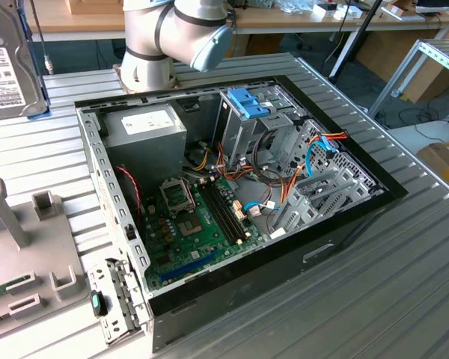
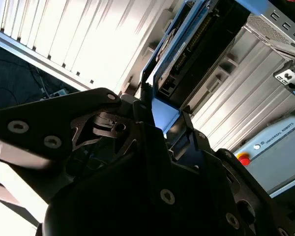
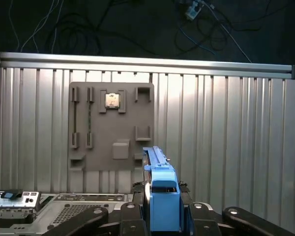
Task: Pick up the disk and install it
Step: 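Pick up the disk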
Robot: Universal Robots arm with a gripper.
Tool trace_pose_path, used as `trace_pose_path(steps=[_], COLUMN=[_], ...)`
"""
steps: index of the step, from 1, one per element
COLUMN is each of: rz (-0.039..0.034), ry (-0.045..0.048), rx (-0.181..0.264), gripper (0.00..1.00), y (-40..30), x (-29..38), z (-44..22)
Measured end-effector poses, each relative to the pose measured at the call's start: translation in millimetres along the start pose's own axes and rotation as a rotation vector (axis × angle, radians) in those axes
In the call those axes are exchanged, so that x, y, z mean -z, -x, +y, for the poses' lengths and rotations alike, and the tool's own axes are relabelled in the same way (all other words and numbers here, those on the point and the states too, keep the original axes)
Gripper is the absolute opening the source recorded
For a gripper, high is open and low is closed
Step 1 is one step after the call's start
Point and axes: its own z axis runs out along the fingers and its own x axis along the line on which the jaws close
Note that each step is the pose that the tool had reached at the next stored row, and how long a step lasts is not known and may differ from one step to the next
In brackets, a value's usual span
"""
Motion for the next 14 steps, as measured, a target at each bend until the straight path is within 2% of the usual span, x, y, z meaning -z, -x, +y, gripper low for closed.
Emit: trace_pose_path(steps=[1, 9, 10, 12, 13, 14], rz=[0.0, -0.0001, -0.0001, 0.0, 0.0, 0.0], ry=[0.0001, -0.0001, 0.0, 0.0, 0.0, 0.0], rx=[0.0, 0.0, 0.0, 0.0, 0.0, 0.0], gripper=[0.36, 0.36, 0.36, 0.36, 0.36, 0.36], y=[0.0, -0.3, -0.5, -0.6, -0.8, -0.8], x=[0.1, 0.4, 0.6, 0.7, 0.8, 0.9], z=[-6.3, -29.5, -36.2, -42.7, -50.7, -54.8])
